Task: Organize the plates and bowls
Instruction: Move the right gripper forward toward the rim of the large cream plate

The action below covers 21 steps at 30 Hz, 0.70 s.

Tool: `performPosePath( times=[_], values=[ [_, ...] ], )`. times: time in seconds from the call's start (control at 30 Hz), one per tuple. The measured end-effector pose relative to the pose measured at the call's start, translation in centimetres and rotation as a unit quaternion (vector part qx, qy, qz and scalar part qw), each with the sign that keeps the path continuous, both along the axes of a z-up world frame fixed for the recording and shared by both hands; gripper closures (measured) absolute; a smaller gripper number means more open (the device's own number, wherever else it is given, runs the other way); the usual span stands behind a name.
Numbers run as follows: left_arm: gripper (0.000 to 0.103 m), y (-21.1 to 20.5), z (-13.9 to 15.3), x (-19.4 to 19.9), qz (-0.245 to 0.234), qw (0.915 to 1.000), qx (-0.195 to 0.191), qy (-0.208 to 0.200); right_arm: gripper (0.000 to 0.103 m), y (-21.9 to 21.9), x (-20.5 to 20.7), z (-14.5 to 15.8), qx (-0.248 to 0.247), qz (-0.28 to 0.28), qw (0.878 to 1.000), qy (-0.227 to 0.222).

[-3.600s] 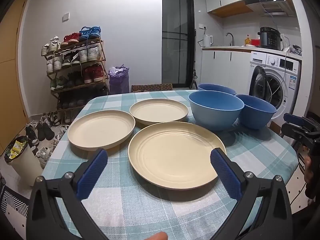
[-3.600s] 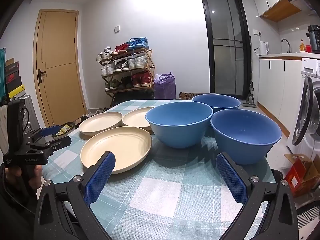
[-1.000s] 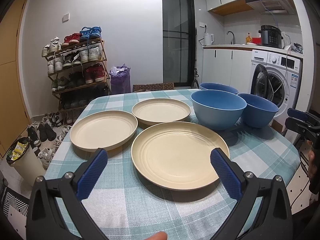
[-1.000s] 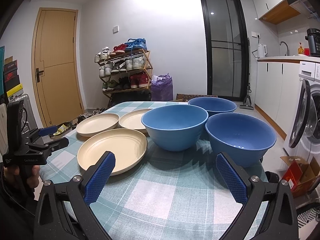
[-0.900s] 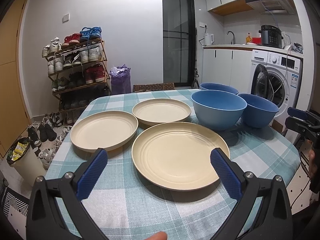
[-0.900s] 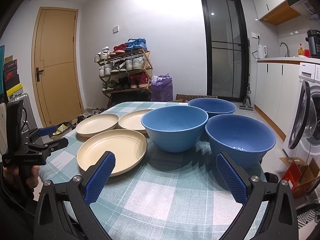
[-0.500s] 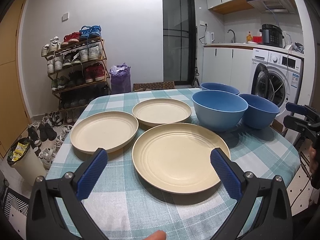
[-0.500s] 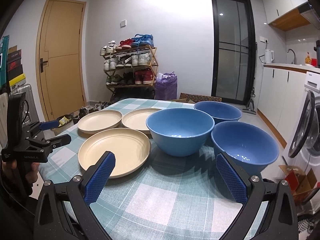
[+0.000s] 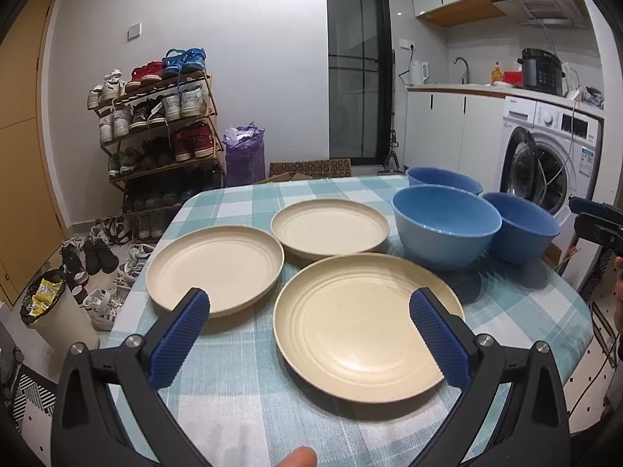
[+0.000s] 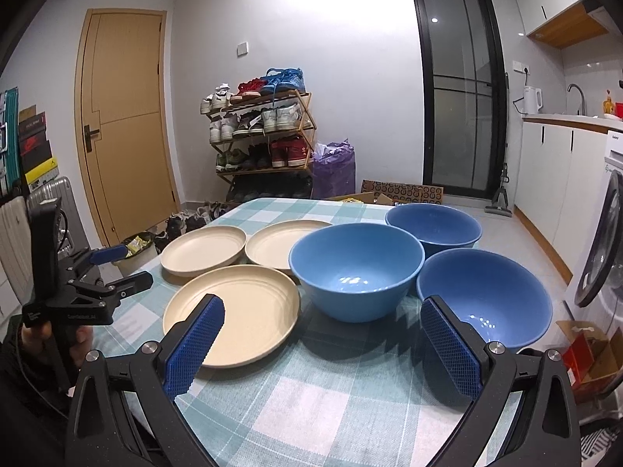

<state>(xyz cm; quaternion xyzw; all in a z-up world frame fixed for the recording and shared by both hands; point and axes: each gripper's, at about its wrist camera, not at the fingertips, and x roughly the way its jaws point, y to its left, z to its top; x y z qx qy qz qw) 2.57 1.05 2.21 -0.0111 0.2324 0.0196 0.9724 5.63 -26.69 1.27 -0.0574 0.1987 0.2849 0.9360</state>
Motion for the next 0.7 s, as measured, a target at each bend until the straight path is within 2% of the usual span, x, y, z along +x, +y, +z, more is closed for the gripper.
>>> performPosePath(
  times=[0.37,0.7],
  values=[
    [0.000,1.8,2.4,2.0,0.028,0.9994,0.009,-0.017,0.000,-1.2,2.1,2.7,0.019,-0.005,1.000,0.006],
    [0.000,3.9,3.7,4.9,0.062,0.9980,0.007,-0.013,0.000,-0.4,4.7,5.6,-0.001,0.004,1.000,0.006]
  ],
)
